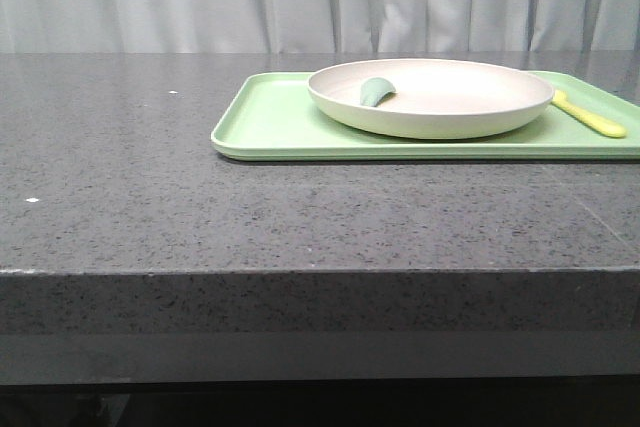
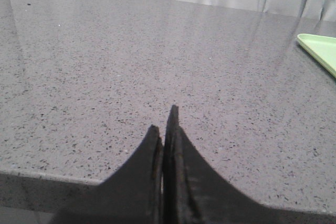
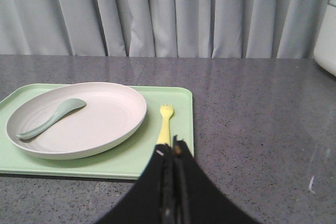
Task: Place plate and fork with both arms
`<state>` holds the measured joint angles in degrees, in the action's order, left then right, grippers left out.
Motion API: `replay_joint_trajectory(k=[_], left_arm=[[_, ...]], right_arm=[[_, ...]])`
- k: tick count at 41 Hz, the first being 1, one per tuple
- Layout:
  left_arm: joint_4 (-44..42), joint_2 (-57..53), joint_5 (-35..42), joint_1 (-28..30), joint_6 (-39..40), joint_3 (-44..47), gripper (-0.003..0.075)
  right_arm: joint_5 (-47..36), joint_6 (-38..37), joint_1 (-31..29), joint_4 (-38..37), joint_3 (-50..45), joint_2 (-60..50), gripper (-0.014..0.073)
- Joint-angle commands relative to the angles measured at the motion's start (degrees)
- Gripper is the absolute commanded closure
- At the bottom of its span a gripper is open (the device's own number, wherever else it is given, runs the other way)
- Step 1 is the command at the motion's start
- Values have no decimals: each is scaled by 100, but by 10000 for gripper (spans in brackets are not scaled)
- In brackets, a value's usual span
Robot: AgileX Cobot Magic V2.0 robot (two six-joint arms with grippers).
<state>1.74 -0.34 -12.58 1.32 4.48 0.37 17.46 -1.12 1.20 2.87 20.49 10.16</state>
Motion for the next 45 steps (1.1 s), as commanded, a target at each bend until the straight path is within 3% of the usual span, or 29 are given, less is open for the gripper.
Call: replay_joint_trajectory(k=[1,28,45], left_arm=[[46,-113,439,-6,43,17,738],[46,-113,439,-6,43,17,738],[46,-113,439,-6,43,17,738]], right_arm=[[-476,42,-31,-47,151,55,712],[-493,42,-31,-85,71,55,712],[-1296,42,376,-85,-1591,51,712]])
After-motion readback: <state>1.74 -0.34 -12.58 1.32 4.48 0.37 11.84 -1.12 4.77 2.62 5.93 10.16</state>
